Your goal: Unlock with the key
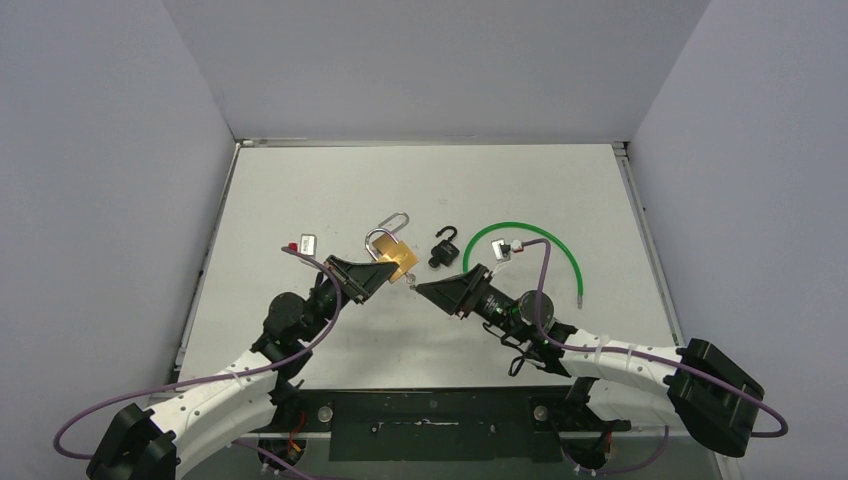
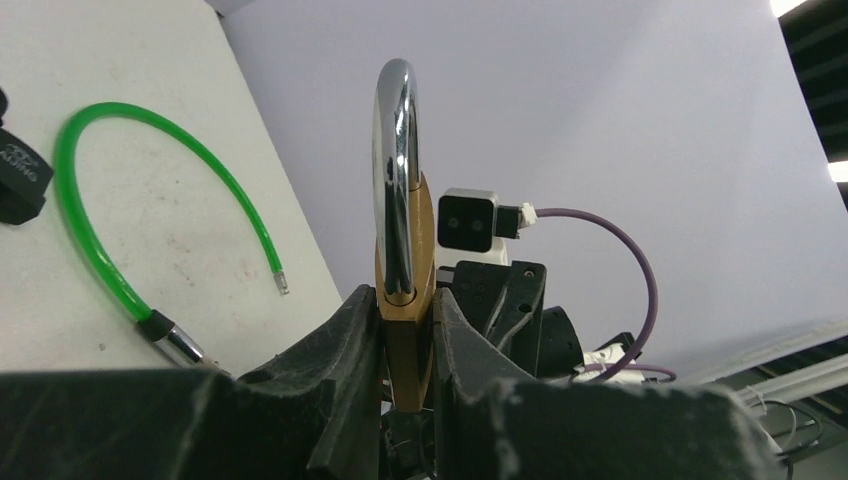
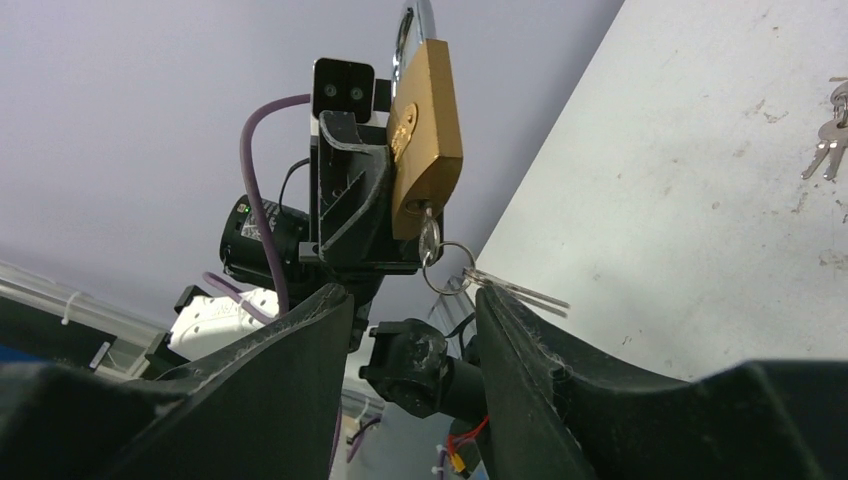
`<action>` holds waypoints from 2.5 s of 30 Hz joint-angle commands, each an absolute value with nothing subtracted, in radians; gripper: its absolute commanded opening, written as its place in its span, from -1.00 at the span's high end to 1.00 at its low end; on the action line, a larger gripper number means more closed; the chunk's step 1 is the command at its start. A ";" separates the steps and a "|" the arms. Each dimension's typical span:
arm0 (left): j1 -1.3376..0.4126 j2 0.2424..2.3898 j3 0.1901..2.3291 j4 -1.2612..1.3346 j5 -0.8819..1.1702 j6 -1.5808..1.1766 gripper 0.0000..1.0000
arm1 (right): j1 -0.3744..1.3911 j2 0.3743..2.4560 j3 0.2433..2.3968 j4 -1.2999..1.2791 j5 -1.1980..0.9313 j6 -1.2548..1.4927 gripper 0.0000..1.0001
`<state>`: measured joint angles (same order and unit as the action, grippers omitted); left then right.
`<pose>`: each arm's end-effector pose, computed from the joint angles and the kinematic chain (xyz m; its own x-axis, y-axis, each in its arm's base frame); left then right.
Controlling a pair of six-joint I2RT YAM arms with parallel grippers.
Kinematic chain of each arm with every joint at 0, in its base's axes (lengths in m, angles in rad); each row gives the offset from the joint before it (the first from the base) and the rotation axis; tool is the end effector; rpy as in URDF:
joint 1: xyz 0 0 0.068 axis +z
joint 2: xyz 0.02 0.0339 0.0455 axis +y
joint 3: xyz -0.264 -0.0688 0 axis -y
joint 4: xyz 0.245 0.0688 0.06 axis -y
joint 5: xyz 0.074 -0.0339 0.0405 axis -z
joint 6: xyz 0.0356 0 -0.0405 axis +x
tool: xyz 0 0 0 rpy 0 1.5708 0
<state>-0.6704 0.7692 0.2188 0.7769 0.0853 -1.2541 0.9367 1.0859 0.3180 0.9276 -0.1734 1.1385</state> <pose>0.1370 -0.1125 0.2447 -0.5953 -0.7363 -0.3217 0.3803 0.0945 -0.9200 0.1269 0.1829 0.2374 -0.7727 0.4589 -0.4385 -0.4603 0.0707 0.8850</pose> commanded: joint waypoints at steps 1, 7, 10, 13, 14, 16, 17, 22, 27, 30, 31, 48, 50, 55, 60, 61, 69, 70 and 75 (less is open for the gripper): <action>-0.670 0.751 0.287 1.028 0.164 -1.238 1.00 | 0.942 1.079 0.365 1.020 -0.208 1.062 0.04; -0.670 0.752 0.310 1.029 0.203 -1.240 1.00 | 0.943 1.091 0.401 1.008 -0.210 1.035 0.49; -0.671 0.752 0.313 1.039 0.213 -1.242 1.00 | 0.945 1.104 0.418 1.015 -0.221 1.034 0.75; -0.672 0.759 0.310 1.087 0.231 -1.244 1.00 | 0.949 1.125 0.435 1.020 -0.243 1.038 0.92; -0.672 0.762 0.310 1.102 0.234 -1.244 1.00 | 0.951 1.132 0.439 1.023 -0.249 1.042 0.97; -0.676 0.763 0.311 1.116 0.241 -1.242 1.00 | 0.955 1.144 0.444 1.034 -0.250 1.053 1.00; -0.678 0.765 0.313 1.121 0.247 -1.239 1.00 | 0.957 1.148 0.444 1.046 -0.249 1.062 1.00; -0.695 0.781 0.312 1.146 0.289 -1.229 1.00 | 0.957 1.157 0.449 1.096 -0.212 1.121 1.00; -0.730 0.801 0.345 1.093 0.332 -1.223 1.00 | 0.954 1.157 0.477 1.120 -0.145 1.168 1.00; -0.759 0.799 0.362 1.032 0.317 -1.199 1.00 | 0.953 1.162 0.498 1.125 -0.117 1.197 1.00; -0.769 0.797 0.361 1.029 0.310 -1.195 1.00 | 0.953 1.164 0.501 1.132 -0.109 1.210 1.00; -0.792 0.838 0.430 1.333 0.385 -1.121 1.00 | 1.008 1.216 0.465 1.325 -0.153 1.770 1.00; -0.793 0.847 0.435 1.362 0.397 -1.118 1.00 | 1.020 1.199 0.461 1.299 -0.144 1.793 1.00; -0.795 0.855 0.431 1.413 0.402 -1.102 1.00 | 1.040 1.179 0.459 1.256 -0.149 1.853 1.00; -0.795 0.860 0.440 1.428 0.393 -1.098 1.00 | 1.036 1.175 0.472 1.226 -0.145 1.772 1.00; -0.796 0.855 0.440 1.413 0.386 -1.090 1.00 | 1.028 1.159 0.480 1.182 -0.146 1.718 1.00; -0.793 0.689 0.423 1.002 0.266 -0.862 1.00 | 1.003 0.818 0.527 0.464 0.099 1.137 -0.32; -0.794 0.665 0.426 0.935 0.256 -0.825 1.00 | 1.002 0.776 0.530 0.382 0.124 1.092 -0.34; -0.793 0.592 0.457 0.692 0.281 -0.688 1.00 | 1.002 0.633 0.592 0.150 0.148 0.774 -0.43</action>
<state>-0.7902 0.6395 0.3706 0.8604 0.2939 -0.8421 1.0065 0.7082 0.4961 0.4309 0.0765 1.1305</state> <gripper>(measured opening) 0.167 0.691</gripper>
